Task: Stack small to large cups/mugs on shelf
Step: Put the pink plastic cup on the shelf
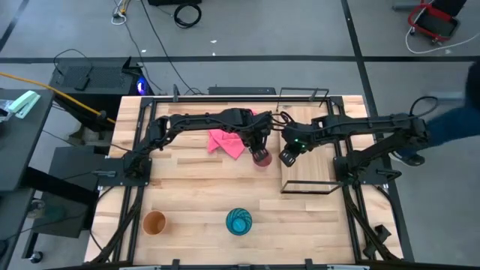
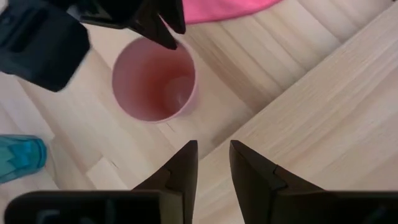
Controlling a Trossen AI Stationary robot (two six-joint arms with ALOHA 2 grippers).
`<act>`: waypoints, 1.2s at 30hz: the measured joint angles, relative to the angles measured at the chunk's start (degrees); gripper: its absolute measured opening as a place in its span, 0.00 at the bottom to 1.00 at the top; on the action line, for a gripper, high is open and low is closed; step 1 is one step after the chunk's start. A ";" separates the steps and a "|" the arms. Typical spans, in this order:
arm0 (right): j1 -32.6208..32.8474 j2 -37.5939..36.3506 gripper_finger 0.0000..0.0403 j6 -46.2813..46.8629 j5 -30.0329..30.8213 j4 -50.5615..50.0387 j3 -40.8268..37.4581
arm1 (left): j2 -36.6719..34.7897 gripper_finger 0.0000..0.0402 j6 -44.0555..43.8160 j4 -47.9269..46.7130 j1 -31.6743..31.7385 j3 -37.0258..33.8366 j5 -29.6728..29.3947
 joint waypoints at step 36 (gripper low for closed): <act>-11.91 13.15 0.26 -7.20 -10.92 12.71 2.89 | -14.50 0.19 7.51 -26.45 17.24 0.07 -4.79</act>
